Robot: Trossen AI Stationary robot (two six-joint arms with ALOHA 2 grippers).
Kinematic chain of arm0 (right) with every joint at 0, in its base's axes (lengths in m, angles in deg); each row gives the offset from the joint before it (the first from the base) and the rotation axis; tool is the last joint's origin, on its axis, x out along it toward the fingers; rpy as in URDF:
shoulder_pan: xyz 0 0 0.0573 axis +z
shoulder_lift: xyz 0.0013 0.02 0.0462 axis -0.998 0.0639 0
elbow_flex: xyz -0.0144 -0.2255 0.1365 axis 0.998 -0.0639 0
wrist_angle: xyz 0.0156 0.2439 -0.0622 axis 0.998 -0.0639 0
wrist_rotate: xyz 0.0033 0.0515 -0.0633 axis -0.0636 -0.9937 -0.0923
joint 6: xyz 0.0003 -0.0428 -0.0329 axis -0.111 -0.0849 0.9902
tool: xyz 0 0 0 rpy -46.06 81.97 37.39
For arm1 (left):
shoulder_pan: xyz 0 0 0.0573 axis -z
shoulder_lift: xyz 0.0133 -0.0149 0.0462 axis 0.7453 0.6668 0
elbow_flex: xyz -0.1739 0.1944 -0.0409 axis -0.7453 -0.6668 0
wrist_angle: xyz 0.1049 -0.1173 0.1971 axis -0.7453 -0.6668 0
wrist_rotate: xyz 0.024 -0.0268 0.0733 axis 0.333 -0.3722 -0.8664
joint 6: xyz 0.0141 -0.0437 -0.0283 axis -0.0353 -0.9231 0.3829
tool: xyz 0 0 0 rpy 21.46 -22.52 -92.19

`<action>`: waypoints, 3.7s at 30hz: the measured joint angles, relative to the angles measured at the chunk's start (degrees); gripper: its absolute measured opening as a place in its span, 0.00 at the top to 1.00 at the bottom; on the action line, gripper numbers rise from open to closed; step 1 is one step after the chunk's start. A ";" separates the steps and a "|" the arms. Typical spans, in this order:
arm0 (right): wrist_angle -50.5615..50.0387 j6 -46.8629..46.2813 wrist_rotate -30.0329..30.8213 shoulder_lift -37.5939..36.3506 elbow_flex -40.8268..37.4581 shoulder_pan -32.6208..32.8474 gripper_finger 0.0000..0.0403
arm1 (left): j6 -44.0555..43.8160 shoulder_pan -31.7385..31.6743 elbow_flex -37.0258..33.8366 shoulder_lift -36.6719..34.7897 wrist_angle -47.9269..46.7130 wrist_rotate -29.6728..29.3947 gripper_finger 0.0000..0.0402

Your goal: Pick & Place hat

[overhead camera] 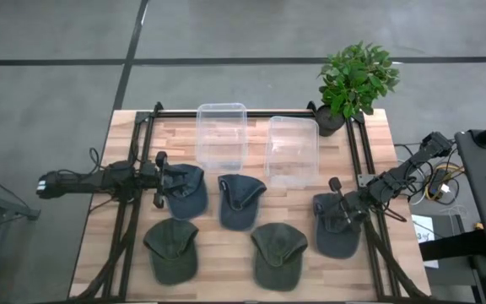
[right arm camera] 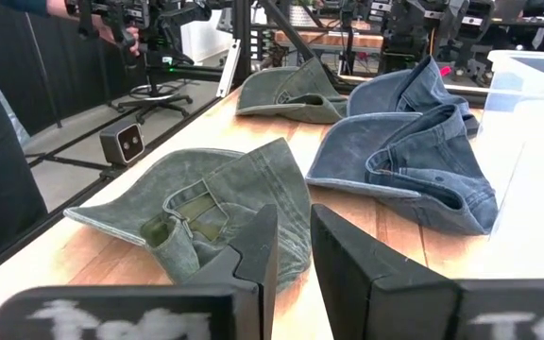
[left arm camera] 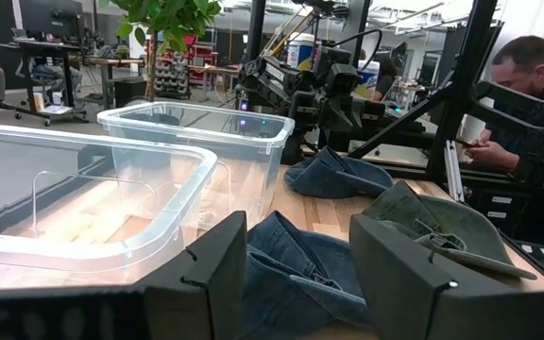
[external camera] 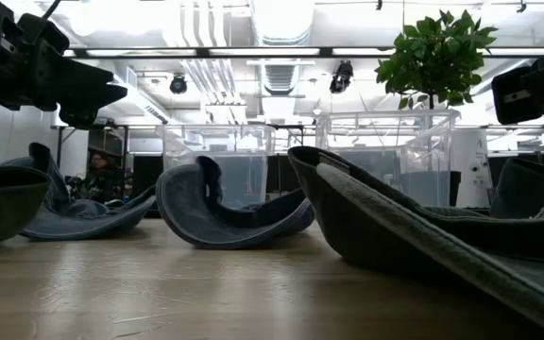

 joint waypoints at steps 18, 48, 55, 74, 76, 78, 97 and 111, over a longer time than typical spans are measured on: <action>0.34 -0.02 0.02 0.00 0.00 0.01 0.85 | 0.00 -0.02 0.00 0.00 0.00 0.07 0.55; -0.24 -7.18 -0.06 0.01 0.36 0.23 0.85 | -0.36 0.00 0.00 0.00 1.16 0.04 0.55; -15.92 -16.39 -5.10 3.18 12.07 0.95 0.85 | -1.75 -0.02 0.00 0.02 1.16 0.04 0.55; -62.65 -75.88 -31.83 28.11 37.29 1.08 0.85 | -1.11 -0.01 0.00 0.02 0.50 0.14 0.55; -61.19 -76.84 -31.81 29.02 37.85 1.08 0.85 | -1.11 -0.02 0.00 0.02 0.48 0.13 0.55; -59.96 -78.17 -31.84 29.34 38.35 1.08 0.85 | -1.09 0.00 0.00 0.02 0.46 0.15 0.55; -59.74 -102.25 -34.88 29.49 35.49 15.87 0.55 | -1.03 -0.02 0.00 0.02 0.40 0.15 0.55; -51.44 -118.80 -24.06 30.41 26.78 19.43 0.38 | -1.03 -0.02 0.00 0.02 0.38 0.15 0.55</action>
